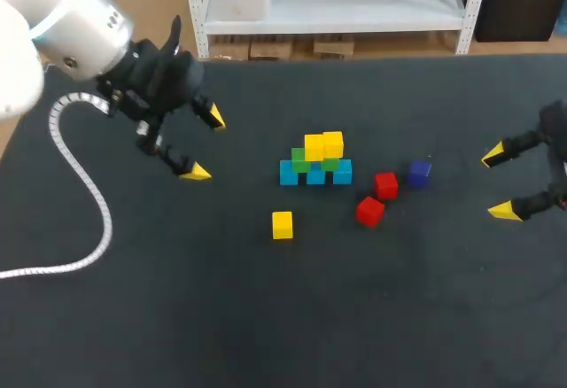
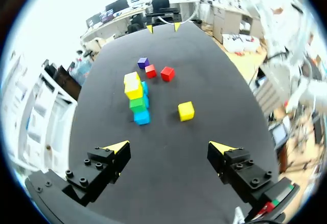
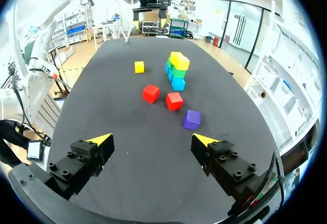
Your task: Place the blue cubes, place green cubes on the blue cubes, place the yellow cubes on the green cubes, then place the red cubes on the yellow cubes, and place purple cube on the red cubes.
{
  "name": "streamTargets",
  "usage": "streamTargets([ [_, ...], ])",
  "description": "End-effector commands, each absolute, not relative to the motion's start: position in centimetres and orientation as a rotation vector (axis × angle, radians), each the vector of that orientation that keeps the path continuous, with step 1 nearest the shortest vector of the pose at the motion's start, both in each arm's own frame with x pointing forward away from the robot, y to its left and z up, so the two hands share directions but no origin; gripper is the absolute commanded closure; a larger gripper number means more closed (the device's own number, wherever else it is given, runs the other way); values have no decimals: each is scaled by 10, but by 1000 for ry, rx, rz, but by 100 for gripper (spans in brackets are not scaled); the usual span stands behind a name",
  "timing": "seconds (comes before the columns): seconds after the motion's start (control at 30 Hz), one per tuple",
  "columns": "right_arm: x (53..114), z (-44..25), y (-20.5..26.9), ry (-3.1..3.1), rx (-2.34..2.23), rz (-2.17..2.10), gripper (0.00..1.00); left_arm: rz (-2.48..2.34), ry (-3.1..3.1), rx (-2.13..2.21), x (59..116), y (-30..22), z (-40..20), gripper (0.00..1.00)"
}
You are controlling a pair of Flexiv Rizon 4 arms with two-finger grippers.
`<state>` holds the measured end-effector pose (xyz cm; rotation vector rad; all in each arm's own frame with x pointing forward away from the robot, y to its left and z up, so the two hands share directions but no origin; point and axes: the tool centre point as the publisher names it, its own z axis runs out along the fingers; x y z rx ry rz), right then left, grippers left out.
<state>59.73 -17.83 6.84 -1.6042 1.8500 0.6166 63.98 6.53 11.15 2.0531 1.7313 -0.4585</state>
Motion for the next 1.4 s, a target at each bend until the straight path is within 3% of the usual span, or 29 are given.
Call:
streamTargets([
  [0.03,598,68,-178,1847,-1603,619,0,-398,1789,1973,618,38,97,0],
  [0.47,598,68,-178,1847,-1603,619,0,-401,1857,1957,590,-22,54,0],
  [1.4,598,68,-178,1847,-1603,619,0,-404,1982,1892,583,-30,7,0],
])
